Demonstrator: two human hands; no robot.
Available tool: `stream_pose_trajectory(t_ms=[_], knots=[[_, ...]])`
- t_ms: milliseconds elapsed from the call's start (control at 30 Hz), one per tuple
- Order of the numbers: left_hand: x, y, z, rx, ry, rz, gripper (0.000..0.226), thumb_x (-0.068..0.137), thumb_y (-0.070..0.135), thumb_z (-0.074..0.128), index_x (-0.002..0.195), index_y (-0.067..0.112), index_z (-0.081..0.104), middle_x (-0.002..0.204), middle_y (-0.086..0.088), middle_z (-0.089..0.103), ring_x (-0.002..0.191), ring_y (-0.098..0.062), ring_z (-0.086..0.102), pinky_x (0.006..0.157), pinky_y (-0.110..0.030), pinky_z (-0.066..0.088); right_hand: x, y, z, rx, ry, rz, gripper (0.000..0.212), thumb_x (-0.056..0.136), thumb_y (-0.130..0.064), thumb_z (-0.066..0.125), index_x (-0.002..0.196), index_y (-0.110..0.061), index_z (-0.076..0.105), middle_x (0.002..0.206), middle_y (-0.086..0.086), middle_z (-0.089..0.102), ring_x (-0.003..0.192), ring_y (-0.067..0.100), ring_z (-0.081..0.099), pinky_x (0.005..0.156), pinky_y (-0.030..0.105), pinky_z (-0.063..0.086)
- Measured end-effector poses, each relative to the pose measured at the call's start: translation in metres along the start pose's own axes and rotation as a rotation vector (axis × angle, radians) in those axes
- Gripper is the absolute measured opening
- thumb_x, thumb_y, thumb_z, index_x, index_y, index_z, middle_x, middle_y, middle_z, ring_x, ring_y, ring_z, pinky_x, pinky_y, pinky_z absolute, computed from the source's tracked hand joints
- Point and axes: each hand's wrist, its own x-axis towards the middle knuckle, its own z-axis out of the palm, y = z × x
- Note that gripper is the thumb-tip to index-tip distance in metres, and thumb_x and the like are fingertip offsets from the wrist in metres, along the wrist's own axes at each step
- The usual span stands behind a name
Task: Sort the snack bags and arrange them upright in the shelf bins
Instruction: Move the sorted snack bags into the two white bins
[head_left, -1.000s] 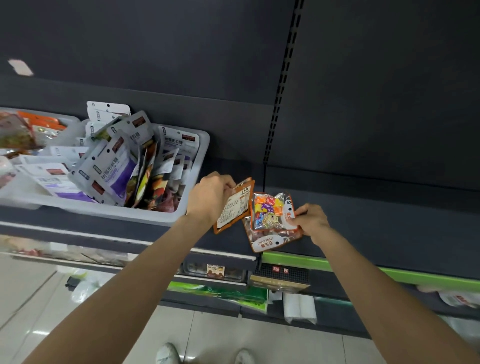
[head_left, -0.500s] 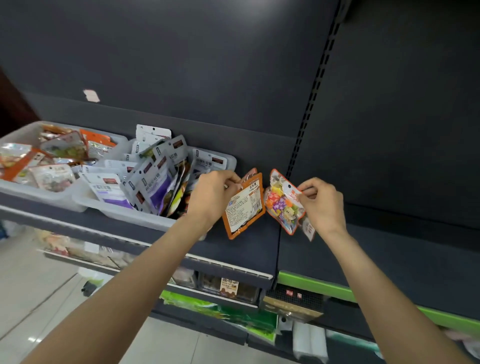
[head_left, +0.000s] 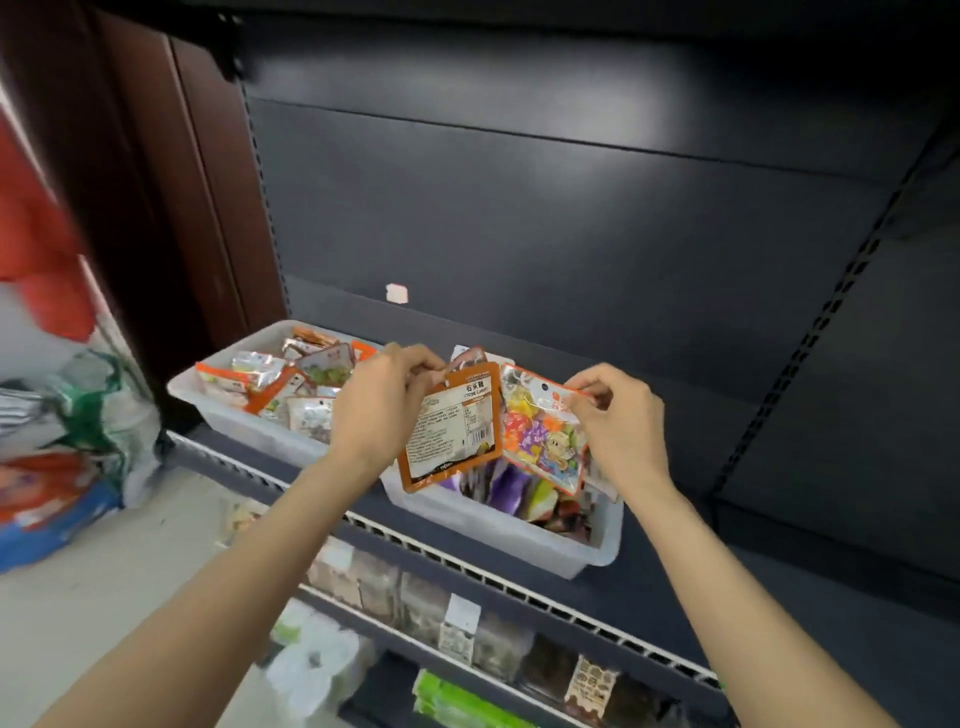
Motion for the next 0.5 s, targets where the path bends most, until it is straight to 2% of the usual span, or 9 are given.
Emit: stream_pose_trajectory(t_ms=[67,133,267,367,500], knots=[[0.005,-0.038,-0.035,0.039,0.012,-0.001,0.014,0.094,0.023,0.055,0.099,0.022,0.069,0.095,0.0,0.067,0.078,-0.015,0.061,0.053,-0.025,0.039,-0.004,-0.032,0.038,0.019,0.004,-0.019,0.014,0.086,-0.01,0.064,0.081,-0.022,0.066,0.084,-0.01,0.066,0.08,0.003,0.059,0.068,0.018,0.045],[0.01,-0.076,-0.067,0.043,0.024,-0.001,0.014,0.094,0.022,0.056,0.099,0.022,0.069,0.094,0.0,0.067,0.081,-0.018,0.062,0.058,-0.03,0.045,-0.007,-0.062,0.077,0.035,0.017,-0.024,0.015,0.087,-0.009,0.064,0.08,-0.023,0.064,0.081,-0.01,0.065,0.076,0.002,0.057,0.064,0.012,0.04],[0.018,-0.145,-0.119,0.095,0.073,-0.075,0.014,0.094,0.022,0.056,0.101,0.023,0.069,0.091,0.007,0.058,0.08,-0.015,0.055,0.055,-0.026,0.036,-0.007,-0.103,0.153,0.059,0.001,-0.002,0.019,0.085,-0.006,0.064,0.077,-0.024,0.063,0.075,-0.013,0.061,0.07,0.0,0.055,0.066,0.022,0.044],[0.029,-0.188,-0.139,0.155,0.1,-0.095,0.015,0.095,0.027,0.054,0.103,0.027,0.067,0.098,0.002,0.06,0.086,-0.022,0.058,0.063,-0.031,0.038,-0.001,-0.119,0.2,0.097,-0.021,0.034,0.014,0.087,-0.005,0.062,0.083,-0.018,0.066,0.081,-0.008,0.064,0.078,0.005,0.06,0.071,0.025,0.049],[0.054,-0.232,-0.148,0.168,0.127,-0.107,0.018,0.096,0.026,0.052,0.104,0.025,0.068,0.099,0.0,0.06,0.084,-0.022,0.056,0.062,-0.031,0.036,0.014,-0.126,0.255,0.079,-0.044,0.047,0.015,0.089,-0.007,0.062,0.083,-0.02,0.062,0.086,-0.009,0.062,0.079,0.002,0.057,0.065,0.012,0.042]])
